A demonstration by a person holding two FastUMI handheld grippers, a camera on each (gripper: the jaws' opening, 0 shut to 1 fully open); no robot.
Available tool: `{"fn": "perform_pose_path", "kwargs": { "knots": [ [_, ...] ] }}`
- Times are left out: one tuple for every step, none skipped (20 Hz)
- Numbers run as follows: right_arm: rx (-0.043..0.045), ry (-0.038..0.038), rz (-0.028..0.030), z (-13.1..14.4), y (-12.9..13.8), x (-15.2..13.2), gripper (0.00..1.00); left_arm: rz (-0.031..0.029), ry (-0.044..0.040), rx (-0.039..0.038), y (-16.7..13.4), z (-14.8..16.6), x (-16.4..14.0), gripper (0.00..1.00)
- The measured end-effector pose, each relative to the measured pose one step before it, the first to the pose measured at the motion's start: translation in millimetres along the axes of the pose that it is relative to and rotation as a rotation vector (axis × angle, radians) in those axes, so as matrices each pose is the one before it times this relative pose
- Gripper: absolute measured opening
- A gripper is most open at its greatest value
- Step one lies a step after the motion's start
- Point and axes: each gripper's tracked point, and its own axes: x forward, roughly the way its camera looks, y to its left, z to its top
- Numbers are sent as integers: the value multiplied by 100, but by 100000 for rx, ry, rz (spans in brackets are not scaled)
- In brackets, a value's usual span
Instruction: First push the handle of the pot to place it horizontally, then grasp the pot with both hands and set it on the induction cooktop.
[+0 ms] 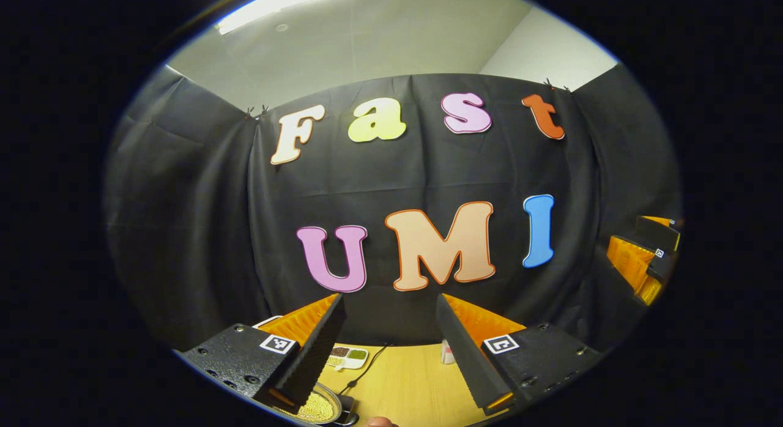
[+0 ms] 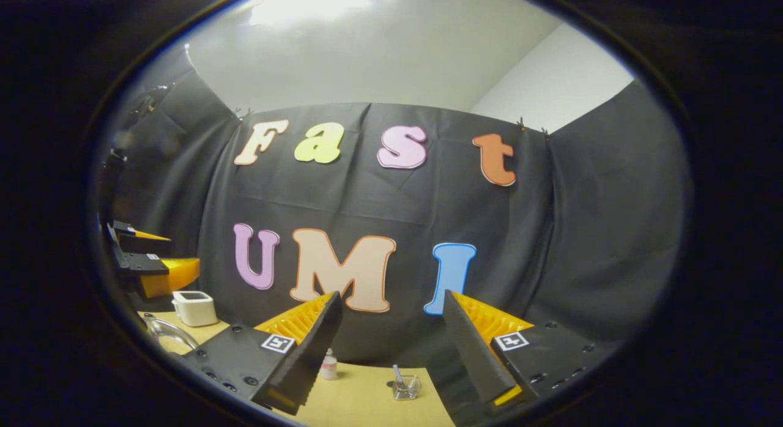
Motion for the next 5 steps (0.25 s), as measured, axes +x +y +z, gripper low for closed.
{"fn": "perform_pose_path", "kwargs": {
  "knots": [
    [-318, 385, -453, -197, -453, -89, 98, -324, 20, -561, -381, -230, 167, 96],
    [-447, 240, -589, -172, -541, 58, 99, -716, 404, -418, -484, -219, 140, 96],
    [-655, 253, -763, -124, -435, -41, 100, -424, 368, -200, -313, -266, 132, 96],
    [-603, 234, -350, -143, -430, -43, 100, -282, 218, 91, -281, -126, 128, 96],
    [-352, 201, -102, -78, -372, -147, 100, 82, -245, -11, -185, -58, 119, 96]
  ]
}}
